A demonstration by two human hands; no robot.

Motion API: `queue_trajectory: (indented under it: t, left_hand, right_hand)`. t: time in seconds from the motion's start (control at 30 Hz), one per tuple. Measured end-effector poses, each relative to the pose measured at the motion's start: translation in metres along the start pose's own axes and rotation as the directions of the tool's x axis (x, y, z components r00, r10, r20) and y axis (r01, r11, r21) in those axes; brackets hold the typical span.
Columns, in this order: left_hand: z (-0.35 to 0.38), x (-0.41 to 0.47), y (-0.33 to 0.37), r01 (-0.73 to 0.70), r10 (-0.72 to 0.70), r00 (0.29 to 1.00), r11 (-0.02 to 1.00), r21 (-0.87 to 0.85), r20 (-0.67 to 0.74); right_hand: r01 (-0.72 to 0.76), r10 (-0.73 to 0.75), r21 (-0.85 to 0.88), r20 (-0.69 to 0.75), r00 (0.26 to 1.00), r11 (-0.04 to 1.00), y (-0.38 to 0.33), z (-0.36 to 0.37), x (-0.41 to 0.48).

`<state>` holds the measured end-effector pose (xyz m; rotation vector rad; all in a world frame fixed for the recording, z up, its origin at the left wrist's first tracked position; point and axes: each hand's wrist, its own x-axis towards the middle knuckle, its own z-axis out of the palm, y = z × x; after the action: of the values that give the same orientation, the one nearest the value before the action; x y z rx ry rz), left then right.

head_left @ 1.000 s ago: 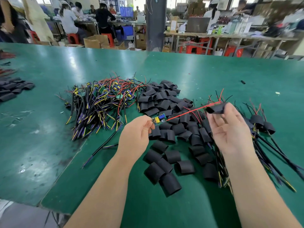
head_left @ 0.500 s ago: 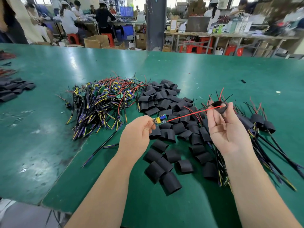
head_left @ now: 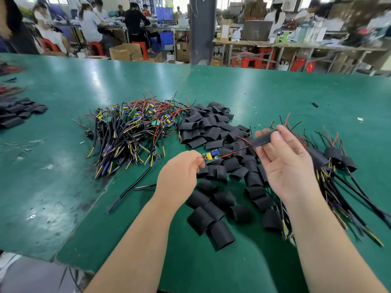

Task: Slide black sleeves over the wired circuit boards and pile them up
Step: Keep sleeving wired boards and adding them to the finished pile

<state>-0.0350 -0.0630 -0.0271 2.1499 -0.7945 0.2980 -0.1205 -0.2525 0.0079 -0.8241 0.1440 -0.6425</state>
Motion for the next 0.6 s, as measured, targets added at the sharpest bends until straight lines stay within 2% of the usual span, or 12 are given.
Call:
queue_trajectory:
  t: [0.1,0.2,0.43,0.6]
  left_hand:
    - [0.002,-0.001,0.005,-0.029,0.031,0.999,0.998,-0.053,0.025]
    - [0.002,-0.001,0.004,-0.061,0.064,0.998,0.992,-0.107,0.022]
    - [0.003,-0.001,0.005,-0.048,0.056,0.998,0.968,-0.245,0.027]
    - [0.002,-0.002,0.007,-0.011,0.043,0.995,0.938,-0.347,0.087]
  right_hand:
    - [-0.081,0.1,-0.156,0.118,0.988,0.984,0.019,0.01,-0.008]
    - [-0.088,0.127,-0.243,0.148,0.981,0.966,0.03,0.012,-0.01]
    - [-0.099,0.128,-0.139,0.222,0.967,0.985,0.027,0.004,-0.005]
    - [-0.146,0.174,-0.126,0.253,0.952,0.981,0.025,0.004,-0.006]
